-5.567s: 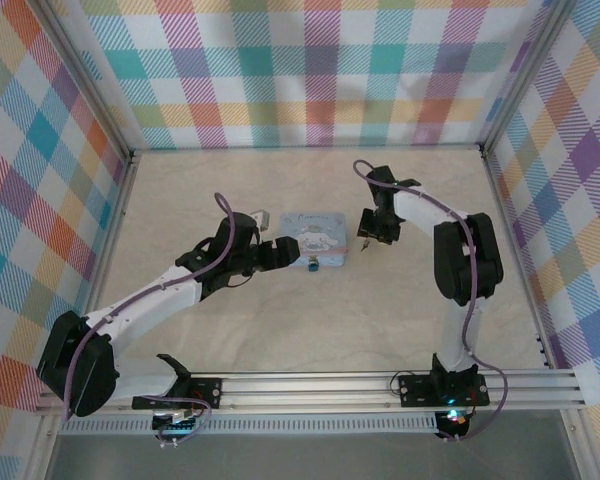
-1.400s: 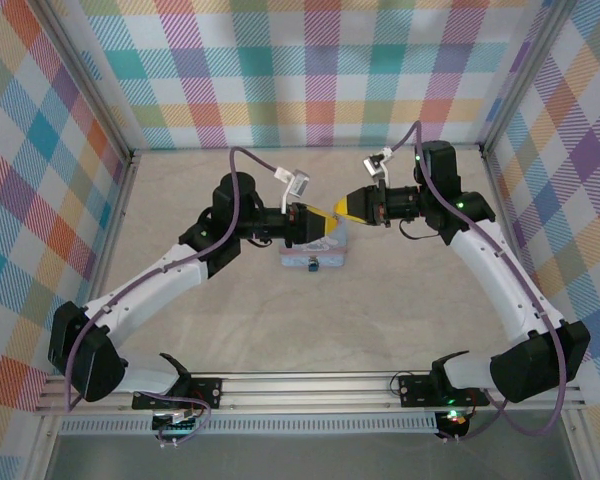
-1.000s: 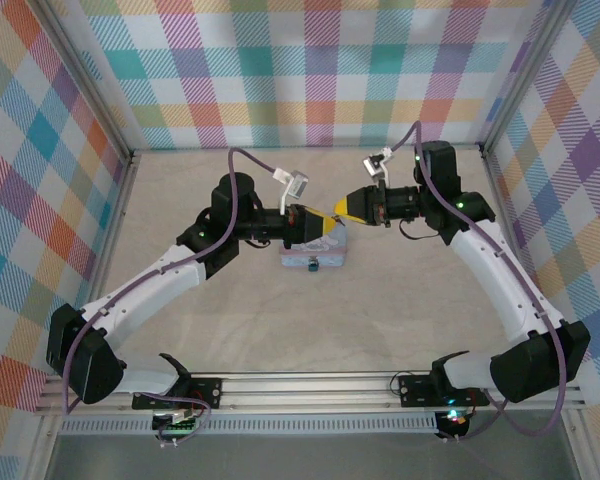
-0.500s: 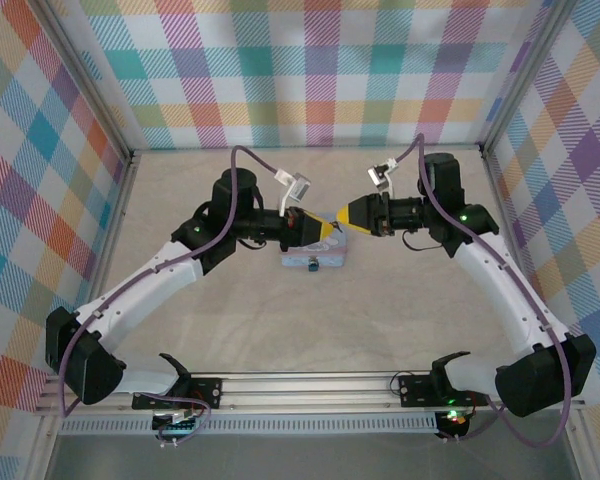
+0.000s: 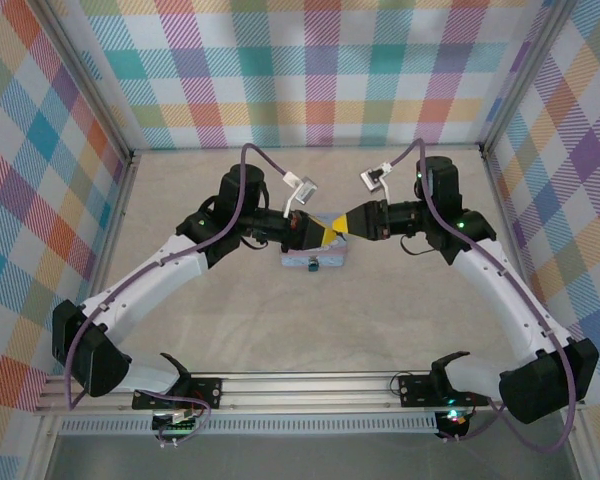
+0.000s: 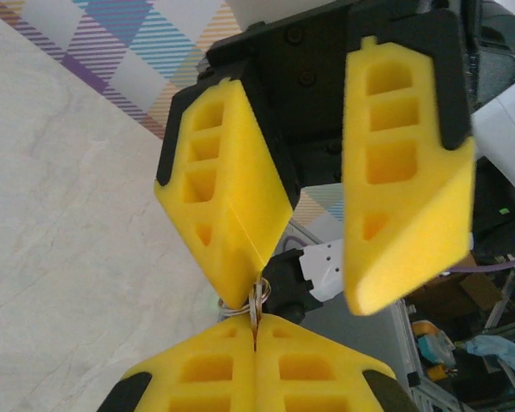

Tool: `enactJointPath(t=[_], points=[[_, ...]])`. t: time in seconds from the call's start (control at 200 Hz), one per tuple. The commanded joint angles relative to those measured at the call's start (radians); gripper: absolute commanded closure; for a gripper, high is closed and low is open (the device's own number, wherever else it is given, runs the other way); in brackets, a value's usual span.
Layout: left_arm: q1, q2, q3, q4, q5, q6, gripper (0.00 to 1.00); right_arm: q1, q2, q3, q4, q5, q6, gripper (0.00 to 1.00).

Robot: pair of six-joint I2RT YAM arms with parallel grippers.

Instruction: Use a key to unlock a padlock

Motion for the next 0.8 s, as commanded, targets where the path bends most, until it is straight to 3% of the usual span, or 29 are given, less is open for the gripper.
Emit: enactJointPath(t=[0.0, 0.105, 0.32, 0.515, 0.7, 0.795], points=[[-0.011, -0.004, 0.029, -0.004, -0.004, 0.021, 1.0, 0.011, -0.014, -0.01, 0.023, -0.077, -0.035, 0.67], [-0.011, -0.007, 0.031, -0.007, -0.003, 0.024, 1.0, 0.016, -0.014, -0.01, 0.001, -0.079, -0.058, 0.72], [-0.011, -0.008, 0.045, -0.031, 0.007, 0.04, 1.0, 0.023, -0.009, -0.003, -0.03, -0.066, -0.093, 1.0], [-0.011, -0.025, 0.04, -0.05, -0.024, 0.055, 1.0, 0.023, -0.01, 0.0, -0.036, -0.041, -0.107, 1.0], [0.012, -0.057, -0.001, -0.015, -0.073, 0.006, 0.64, 0.023, -0.015, 0.008, -0.059, 0.06, -0.126, 1.0], [0.031, -0.082, -0.034, 0.014, -0.093, -0.024, 0.6, 0.022, -0.015, 0.009, -0.063, 0.094, -0.132, 1.0]])
